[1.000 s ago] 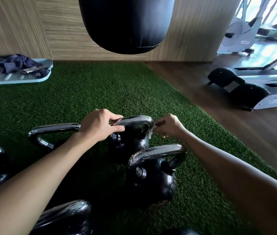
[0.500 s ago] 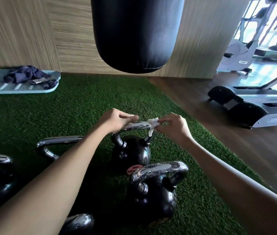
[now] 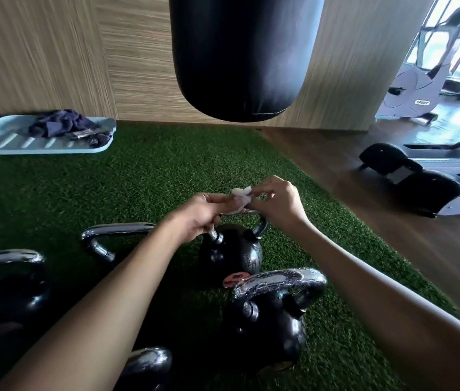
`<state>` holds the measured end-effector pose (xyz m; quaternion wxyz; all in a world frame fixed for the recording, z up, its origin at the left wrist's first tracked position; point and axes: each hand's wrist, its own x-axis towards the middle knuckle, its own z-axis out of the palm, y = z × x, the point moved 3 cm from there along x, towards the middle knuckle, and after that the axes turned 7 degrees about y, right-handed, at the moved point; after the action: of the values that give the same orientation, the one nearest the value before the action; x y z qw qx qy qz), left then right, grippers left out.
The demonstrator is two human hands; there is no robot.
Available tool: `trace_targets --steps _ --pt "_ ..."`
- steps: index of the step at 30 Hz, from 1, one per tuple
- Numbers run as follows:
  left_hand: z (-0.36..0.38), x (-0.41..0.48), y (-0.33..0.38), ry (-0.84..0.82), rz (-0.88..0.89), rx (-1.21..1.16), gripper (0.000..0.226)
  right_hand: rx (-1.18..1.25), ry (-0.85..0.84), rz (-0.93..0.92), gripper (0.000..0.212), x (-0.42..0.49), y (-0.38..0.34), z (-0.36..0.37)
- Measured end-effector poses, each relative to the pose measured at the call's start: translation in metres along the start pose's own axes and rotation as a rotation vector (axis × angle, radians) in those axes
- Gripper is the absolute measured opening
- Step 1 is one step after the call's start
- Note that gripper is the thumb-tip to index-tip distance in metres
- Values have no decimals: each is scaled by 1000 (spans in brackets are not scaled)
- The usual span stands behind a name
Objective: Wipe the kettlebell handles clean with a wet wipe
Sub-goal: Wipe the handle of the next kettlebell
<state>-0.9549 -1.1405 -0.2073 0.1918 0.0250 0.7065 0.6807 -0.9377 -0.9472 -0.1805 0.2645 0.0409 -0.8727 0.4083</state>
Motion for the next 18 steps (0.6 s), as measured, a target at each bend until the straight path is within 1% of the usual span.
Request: trace_targets --steps 3,5,6,7,9,10,12,14,17,18 --pt "-6 3 -3 71 58 42 51 6 -95 -6 36 0 -4 6" --pt "-11 5 -7 172 101 70 49 -32 -186 16 47 1 2 7" --pt "-16 5 -7 249 128 131 50 -93 -210 23 53 2 7 7" --pt "-21 5 -7 333 162 242 53 -168 -223 25 57 4 13 7" --pt "-29 6 -3 460 258 533 58 -286 -246 29 59 11 25 8" --pt "-30 7 1 475 324 644 58 -330 -263 33 58 16 30 10" --pt "-26 10 10 463 440 773 50 -396 -300 40 51 24 37 13" --pt "-21 15 18 442 534 861 40 -383 -315 71 48 28 43 13" --pt "-10 26 23 422 663 951 36 -348 -308 97 49 26 49 11" --pt "-8 29 24 416 712 974 32 -342 -306 106 50 26 50 11"
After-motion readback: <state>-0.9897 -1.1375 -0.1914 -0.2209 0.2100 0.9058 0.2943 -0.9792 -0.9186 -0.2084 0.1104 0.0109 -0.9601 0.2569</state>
